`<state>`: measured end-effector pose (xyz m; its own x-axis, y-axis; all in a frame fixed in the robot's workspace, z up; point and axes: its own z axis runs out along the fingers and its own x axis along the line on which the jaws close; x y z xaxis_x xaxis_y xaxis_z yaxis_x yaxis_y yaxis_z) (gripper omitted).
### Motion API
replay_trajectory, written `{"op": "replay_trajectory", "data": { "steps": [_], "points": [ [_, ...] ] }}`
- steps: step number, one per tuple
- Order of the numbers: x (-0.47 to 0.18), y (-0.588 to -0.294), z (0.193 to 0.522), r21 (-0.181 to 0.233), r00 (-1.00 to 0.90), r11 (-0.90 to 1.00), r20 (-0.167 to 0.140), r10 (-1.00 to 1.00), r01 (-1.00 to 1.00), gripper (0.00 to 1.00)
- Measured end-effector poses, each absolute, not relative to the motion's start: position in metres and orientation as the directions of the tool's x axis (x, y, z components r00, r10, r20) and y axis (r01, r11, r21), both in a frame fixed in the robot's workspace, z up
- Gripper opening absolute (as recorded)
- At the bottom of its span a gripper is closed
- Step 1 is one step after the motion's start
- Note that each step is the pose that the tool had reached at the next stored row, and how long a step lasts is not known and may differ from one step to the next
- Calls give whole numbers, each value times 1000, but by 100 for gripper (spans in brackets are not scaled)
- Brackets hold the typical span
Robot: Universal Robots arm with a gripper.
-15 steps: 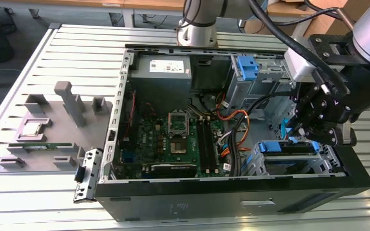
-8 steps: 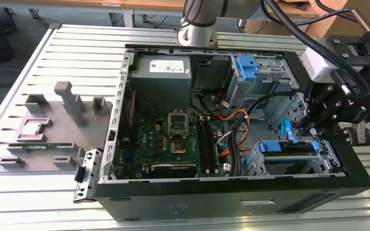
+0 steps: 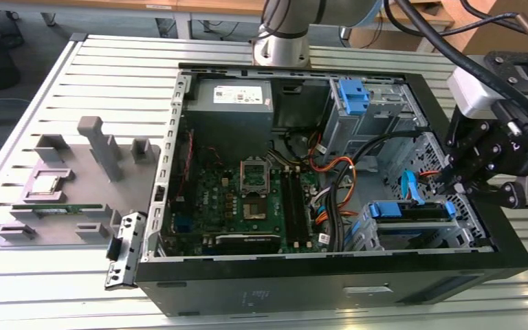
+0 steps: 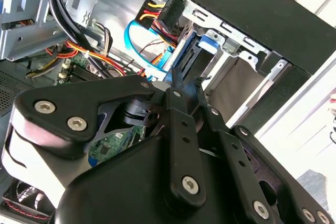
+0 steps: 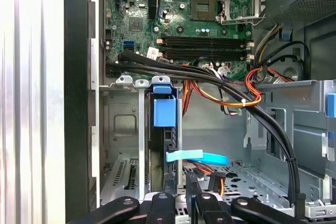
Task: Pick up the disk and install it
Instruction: 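Insert the second disk wire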
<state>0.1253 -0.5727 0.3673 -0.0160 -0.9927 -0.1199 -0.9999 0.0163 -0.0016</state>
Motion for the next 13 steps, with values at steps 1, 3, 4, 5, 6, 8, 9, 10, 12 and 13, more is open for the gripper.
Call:
{"op": "replay_trajectory", "data": {
  "steps": [1, 3, 4, 5, 6, 8, 9, 10, 12, 13],
  "points": [
    [125, -573, 367, -2, -16, 16, -120, -993, -1000, 24],
    [126, -573, 367, -2, -16, 16, -120, -993, -1000, 24],
    [126, -573, 367, -2, -16, 16, -120, -993, -1000, 24],
    [128, -573, 367, -2, -16, 16, -120, -993, -1000, 24],
    [129, -573, 367, -1, -16, 16, -120, -993, -1000, 24],
    [129, -573, 367, -1, -16, 16, -120, -993, -1000, 24],
    [129, -573, 367, -1, -16, 16, -120, -993, -1000, 24],
    [129, -573, 367, -1, -16, 16, -120, -993, -1000, 24],
    [129, -573, 367, -1, -16, 16, -120, -993, -1000, 24],
    [130, -573, 367, -1, -16, 16, -120, -993, -1000, 24]
  ]
}}
